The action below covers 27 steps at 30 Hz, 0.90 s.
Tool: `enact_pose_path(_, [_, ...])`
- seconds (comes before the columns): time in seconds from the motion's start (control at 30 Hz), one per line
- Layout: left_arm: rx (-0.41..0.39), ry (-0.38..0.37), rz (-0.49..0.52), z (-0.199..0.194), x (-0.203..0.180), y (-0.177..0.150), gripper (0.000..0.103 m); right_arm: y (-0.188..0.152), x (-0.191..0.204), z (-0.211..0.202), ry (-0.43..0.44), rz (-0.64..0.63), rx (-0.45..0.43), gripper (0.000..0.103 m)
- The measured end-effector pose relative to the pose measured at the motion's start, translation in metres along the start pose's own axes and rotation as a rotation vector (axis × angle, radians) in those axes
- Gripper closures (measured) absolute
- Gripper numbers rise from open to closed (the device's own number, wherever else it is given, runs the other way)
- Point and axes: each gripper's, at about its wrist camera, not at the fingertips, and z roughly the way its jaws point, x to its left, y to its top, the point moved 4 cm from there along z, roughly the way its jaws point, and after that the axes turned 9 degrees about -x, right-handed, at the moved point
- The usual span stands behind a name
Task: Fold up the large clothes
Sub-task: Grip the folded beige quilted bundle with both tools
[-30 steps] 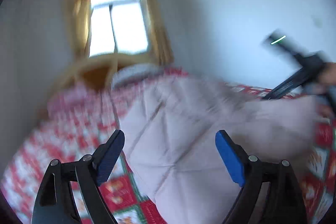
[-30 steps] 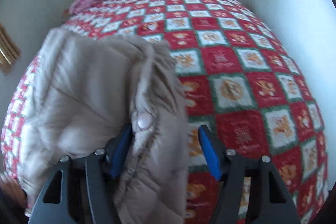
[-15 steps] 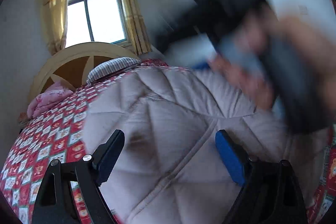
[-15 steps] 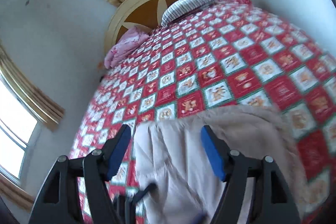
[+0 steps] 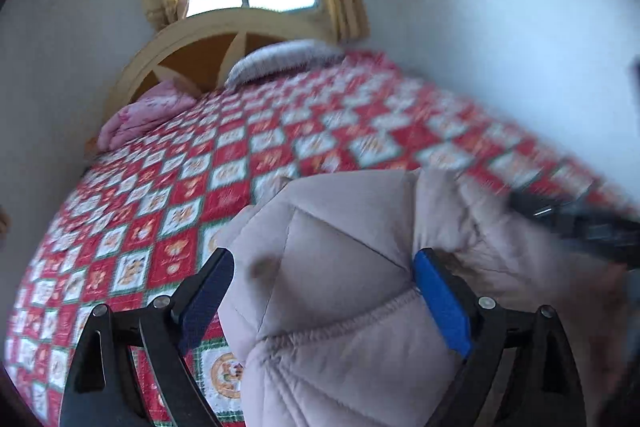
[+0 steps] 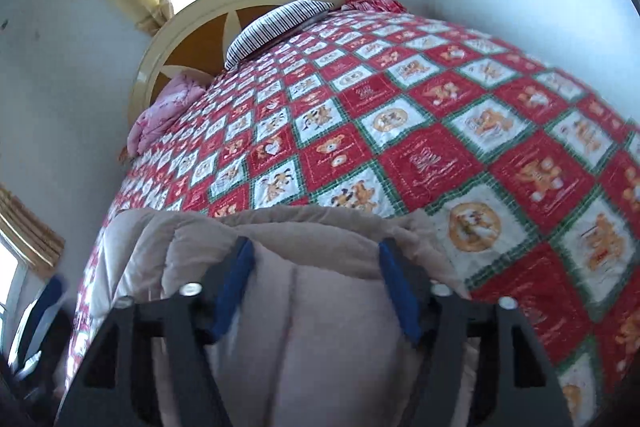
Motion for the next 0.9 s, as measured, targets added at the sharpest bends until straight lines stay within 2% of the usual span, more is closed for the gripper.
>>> enact_pose_path(0.07, [0.013,-0.016,-0.044,0.007,0.003,-0.017,0.006,-0.001,0.002,-0.007,-0.054,-0.078,-0.025,0.023])
enact_pose_path(0.27, [0.042,-0.014,-0.117,0.026,0.016,-0.031,0.001,-0.019,-0.010,0.020,0.007,-0.053,-0.002,0.022])
enact_pose_path(0.9, [0.080,-0.022,-0.138,0.047,0.014,-0.046,0.001,-0.040,-0.013,0.053,-0.033,-0.044,0.042,0.019])
